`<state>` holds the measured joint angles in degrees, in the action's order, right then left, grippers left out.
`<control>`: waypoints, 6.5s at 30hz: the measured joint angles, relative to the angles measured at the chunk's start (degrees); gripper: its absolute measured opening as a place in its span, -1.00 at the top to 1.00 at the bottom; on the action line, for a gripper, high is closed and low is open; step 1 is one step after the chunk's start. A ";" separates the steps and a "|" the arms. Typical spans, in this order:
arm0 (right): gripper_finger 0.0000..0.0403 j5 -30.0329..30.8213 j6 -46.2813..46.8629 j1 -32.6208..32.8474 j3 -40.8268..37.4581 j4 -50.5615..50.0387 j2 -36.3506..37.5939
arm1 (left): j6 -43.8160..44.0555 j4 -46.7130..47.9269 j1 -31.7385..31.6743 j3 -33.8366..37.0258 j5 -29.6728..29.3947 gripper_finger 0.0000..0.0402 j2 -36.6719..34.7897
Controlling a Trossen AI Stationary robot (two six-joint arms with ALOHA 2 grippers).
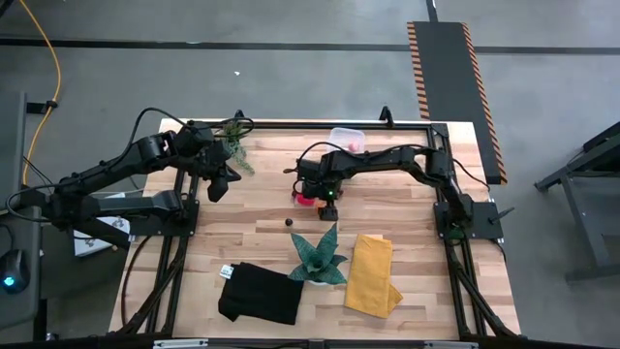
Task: Pick and placing Produce into tupperware
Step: Put the croissant into the transparent container
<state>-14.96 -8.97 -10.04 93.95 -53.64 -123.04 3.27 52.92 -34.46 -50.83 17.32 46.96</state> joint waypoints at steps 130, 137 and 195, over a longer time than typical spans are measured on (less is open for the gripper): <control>-0.04 2.45 0.09 0.08 9.98 -11.99 -1.16 | -0.44 -0.02 -0.02 0.00 -0.02 1.00 0.00; -0.04 2.45 0.07 0.07 11.88 -13.99 -1.16 | -0.44 -0.02 0.00 0.00 0.00 1.00 0.00; -0.04 2.46 9.61 -5.87 40.98 -31.50 -0.44 | -0.44 -0.08 -0.01 0.00 0.01 1.00 0.00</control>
<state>-12.50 0.64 -15.91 134.93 -85.14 -123.48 2.83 52.84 -34.47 -50.83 17.34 46.96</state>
